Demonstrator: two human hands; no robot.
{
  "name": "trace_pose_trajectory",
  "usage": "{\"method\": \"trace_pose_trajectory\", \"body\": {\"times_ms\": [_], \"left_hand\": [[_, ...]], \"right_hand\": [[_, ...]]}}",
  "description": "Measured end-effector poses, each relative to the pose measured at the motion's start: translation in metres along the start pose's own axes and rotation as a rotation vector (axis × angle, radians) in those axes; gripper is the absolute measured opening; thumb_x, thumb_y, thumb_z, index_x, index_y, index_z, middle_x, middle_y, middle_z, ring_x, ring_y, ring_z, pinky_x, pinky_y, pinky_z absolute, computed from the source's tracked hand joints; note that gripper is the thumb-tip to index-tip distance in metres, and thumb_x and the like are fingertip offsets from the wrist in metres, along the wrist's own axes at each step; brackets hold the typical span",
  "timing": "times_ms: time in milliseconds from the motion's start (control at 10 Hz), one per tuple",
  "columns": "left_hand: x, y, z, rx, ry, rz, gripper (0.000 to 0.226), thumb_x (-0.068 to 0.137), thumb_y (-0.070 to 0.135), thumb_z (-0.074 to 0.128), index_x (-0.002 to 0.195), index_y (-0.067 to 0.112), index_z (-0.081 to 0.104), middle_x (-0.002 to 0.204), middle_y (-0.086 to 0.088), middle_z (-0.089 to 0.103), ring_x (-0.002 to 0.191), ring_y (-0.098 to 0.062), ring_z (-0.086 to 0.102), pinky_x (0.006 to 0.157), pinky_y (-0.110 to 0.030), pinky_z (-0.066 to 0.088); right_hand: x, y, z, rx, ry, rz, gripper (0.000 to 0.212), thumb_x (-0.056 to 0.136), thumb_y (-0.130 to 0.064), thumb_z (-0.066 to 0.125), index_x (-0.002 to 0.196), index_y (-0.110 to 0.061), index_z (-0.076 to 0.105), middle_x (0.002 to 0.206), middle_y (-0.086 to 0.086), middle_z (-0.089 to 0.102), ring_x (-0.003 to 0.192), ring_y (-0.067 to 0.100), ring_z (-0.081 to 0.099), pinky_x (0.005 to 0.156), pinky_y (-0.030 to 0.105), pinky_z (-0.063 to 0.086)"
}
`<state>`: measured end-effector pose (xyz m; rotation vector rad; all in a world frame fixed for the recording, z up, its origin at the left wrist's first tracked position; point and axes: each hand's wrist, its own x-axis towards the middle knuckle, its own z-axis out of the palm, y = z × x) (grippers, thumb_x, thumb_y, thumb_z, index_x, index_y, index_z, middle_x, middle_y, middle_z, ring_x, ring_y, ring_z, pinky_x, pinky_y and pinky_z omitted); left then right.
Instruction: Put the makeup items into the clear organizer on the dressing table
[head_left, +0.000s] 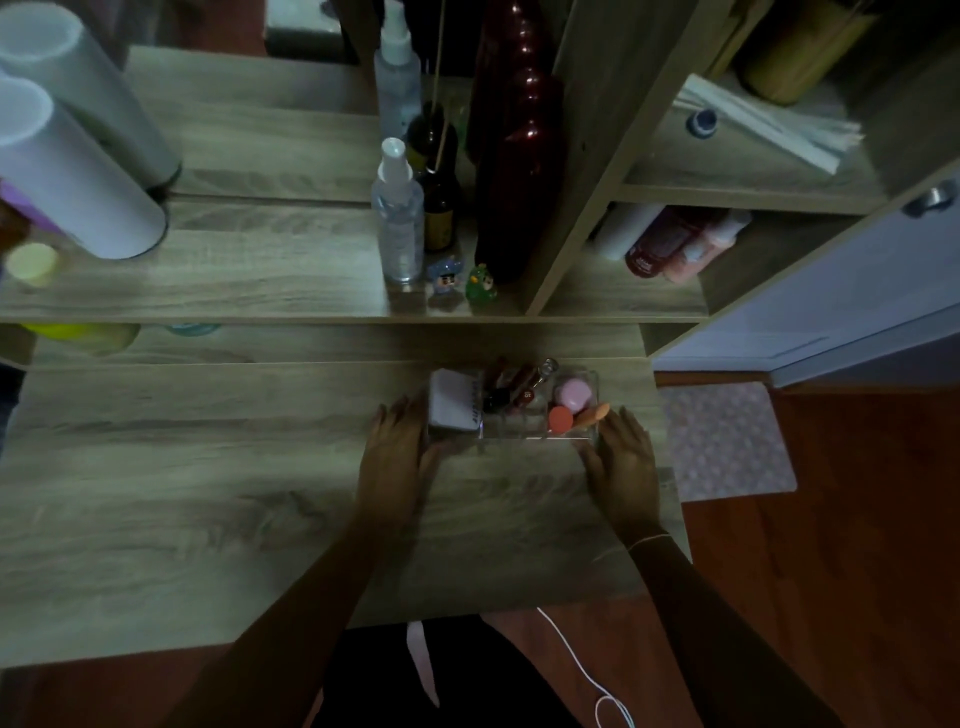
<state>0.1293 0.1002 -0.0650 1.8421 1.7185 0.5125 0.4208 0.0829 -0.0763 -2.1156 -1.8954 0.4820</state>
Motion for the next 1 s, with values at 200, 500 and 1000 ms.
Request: {"method": "trace_pose_trajectory", "body": {"times_ms": [200, 500, 1000], "left_hand": [[0.01, 0.011, 0.008, 0.013, 0.029, 0.046, 0.045, 0.088, 0.03, 0.06, 0.126, 0.008, 0.051, 0.129, -0.016, 0.059, 0.123, -0.031, 0.049, 0.113, -0.051, 0.029], [0.019, 0.018, 0.015, 0.031, 0.098, 0.068, 0.044, 0.085, 0.032, 0.063, 0.122, 0.012, 0.051, 0.121, -0.014, 0.062, 0.116, -0.03, 0.052, 0.109, -0.05, 0.034], [-0.007, 0.024, 0.044, 0.09, 0.062, -0.124, 0.07, 0.093, 0.05, 0.039, 0.146, 0.012, 0.015, 0.155, -0.014, 0.022, 0.144, -0.027, 0.018, 0.118, -0.051, 0.015]], "right_hand": [[0.011, 0.01, -0.014, -0.01, -0.062, -0.032, 0.046, 0.098, -0.037, 0.043, 0.134, -0.01, 0.051, 0.146, 0.013, 0.048, 0.143, 0.029, 0.032, 0.116, 0.054, 0.027], [0.027, 0.016, -0.024, -0.024, -0.08, -0.078, 0.041, 0.098, -0.031, 0.042, 0.13, -0.01, 0.055, 0.142, 0.013, 0.052, 0.14, 0.029, 0.038, 0.116, 0.052, 0.027], [-0.002, 0.004, 0.001, 0.127, -0.013, 0.153, 0.058, 0.099, -0.031, 0.048, 0.146, -0.004, 0.031, 0.153, 0.019, 0.035, 0.144, 0.03, 0.029, 0.119, 0.05, 0.024]]}}
